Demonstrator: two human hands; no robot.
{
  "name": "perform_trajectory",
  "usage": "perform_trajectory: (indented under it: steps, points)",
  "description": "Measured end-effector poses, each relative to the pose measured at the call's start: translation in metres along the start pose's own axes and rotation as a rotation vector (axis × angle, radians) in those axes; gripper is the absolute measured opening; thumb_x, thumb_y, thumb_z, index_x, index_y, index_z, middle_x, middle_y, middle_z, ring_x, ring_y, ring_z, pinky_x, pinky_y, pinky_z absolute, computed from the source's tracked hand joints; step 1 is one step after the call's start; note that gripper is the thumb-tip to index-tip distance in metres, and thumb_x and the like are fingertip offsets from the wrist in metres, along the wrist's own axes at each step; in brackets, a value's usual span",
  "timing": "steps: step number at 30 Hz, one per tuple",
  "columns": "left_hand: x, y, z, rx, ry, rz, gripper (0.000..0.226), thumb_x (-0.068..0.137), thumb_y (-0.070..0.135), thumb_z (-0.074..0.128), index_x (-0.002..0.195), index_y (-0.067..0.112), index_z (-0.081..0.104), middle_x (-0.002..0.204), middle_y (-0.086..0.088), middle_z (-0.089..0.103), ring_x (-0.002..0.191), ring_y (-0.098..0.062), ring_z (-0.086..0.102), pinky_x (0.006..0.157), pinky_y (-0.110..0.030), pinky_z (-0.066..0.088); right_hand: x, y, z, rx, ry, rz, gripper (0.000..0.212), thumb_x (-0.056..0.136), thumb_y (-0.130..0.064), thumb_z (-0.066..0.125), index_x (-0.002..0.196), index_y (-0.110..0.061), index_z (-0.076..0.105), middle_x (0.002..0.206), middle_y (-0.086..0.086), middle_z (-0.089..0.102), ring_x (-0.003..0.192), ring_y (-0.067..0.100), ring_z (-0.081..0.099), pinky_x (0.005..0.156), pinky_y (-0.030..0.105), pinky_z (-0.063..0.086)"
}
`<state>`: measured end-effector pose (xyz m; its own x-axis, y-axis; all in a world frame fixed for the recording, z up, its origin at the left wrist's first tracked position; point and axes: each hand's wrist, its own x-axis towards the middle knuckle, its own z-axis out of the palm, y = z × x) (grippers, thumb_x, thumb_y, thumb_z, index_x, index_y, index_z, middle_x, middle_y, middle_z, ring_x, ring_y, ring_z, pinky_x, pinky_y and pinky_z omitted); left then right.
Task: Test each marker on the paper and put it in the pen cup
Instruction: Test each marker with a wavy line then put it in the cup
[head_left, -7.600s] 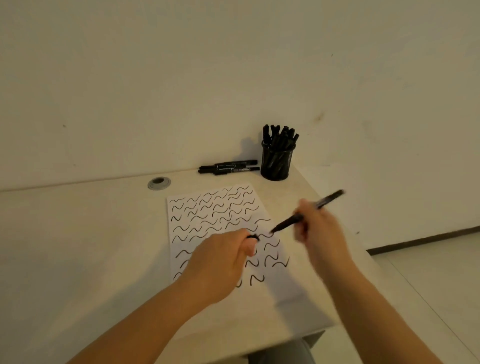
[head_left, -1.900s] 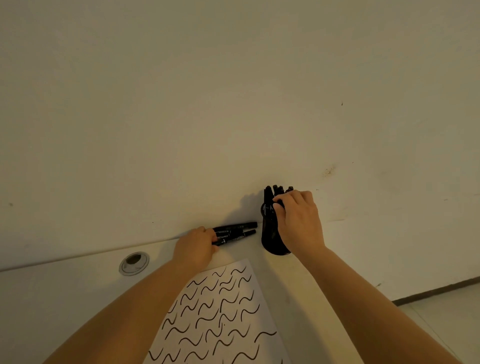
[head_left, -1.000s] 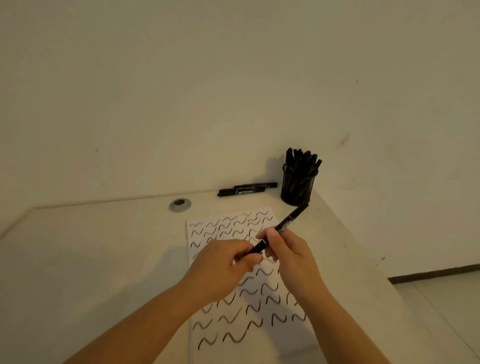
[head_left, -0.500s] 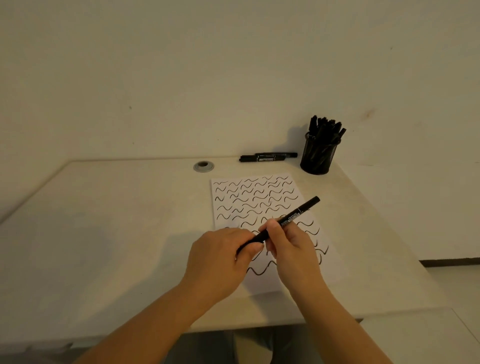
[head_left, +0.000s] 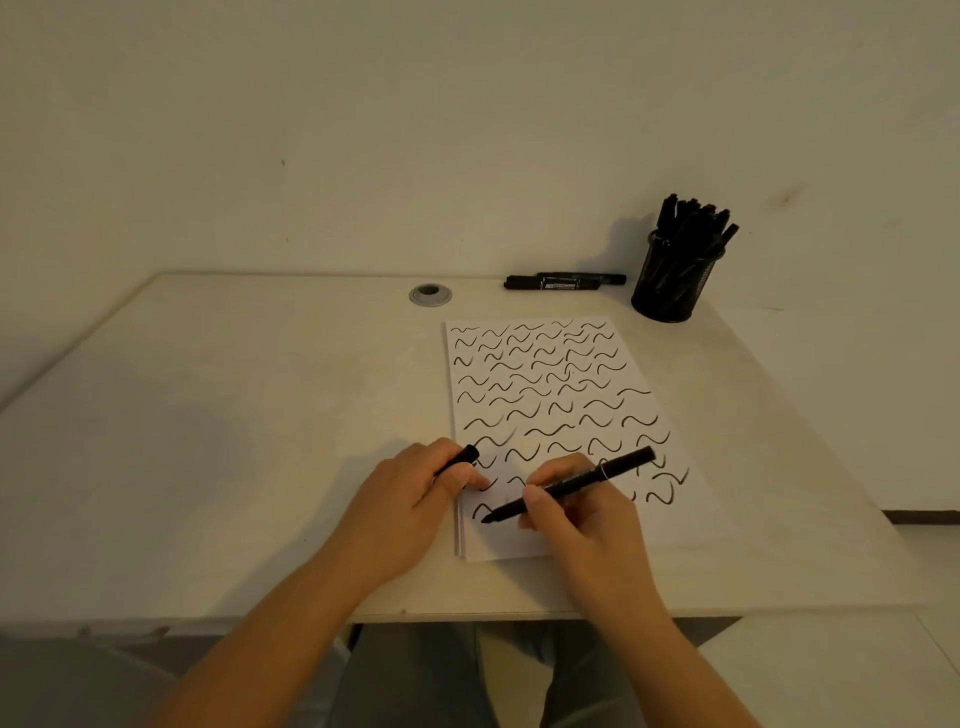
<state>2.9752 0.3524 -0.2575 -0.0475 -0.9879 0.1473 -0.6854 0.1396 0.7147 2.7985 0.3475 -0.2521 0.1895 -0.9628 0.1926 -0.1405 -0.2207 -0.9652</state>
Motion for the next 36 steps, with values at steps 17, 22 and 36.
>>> perform_trajectory:
  steps: [17, 22, 36]
  points:
    - [0.001, -0.007, 0.004, 0.016, 0.012, 0.025, 0.026, 0.082, 0.060, 0.022, 0.087, 0.056, 0.047, 0.094, 0.009, 0.062, 0.086, -0.002, 0.056, 0.077, -0.028, 0.049, -0.003, 0.006, 0.000, -0.239, 0.016, -0.015, 0.021, 0.085, -0.013, 0.057, 0.070, -0.025, 0.049, 0.061, -0.017, 0.062, 0.059, 0.000, 0.057, 0.052, 0.010, 0.044]
    - [0.001, -0.006, 0.003, -0.001, 0.014, 0.031, 0.030, 0.081, 0.061, 0.022, 0.091, 0.053, 0.049, 0.095, 0.009, 0.062, 0.086, -0.001, 0.056, 0.076, -0.026, 0.048, -0.004, 0.006, -0.004, -0.119, 0.257, -0.026, 0.014, 0.084, -0.017, 0.059, 0.077, -0.027, 0.053, 0.073, -0.013, 0.067, 0.068, 0.000, 0.062, 0.060, 0.006, 0.045]
    - [0.001, -0.003, 0.000, 0.058, 0.046, 0.088, 0.040, 0.081, 0.054, 0.034, 0.100, 0.030, 0.061, 0.081, 0.028, 0.048, 0.086, 0.005, 0.048, 0.071, -0.004, 0.034, 0.047, -0.003, -0.006, 0.430, 0.155, 0.050, 0.041, 0.095, -0.017, 0.042, 0.064, -0.026, 0.068, 0.051, -0.002, 0.056, 0.049, 0.009, 0.050, 0.051, 0.016, 0.043]
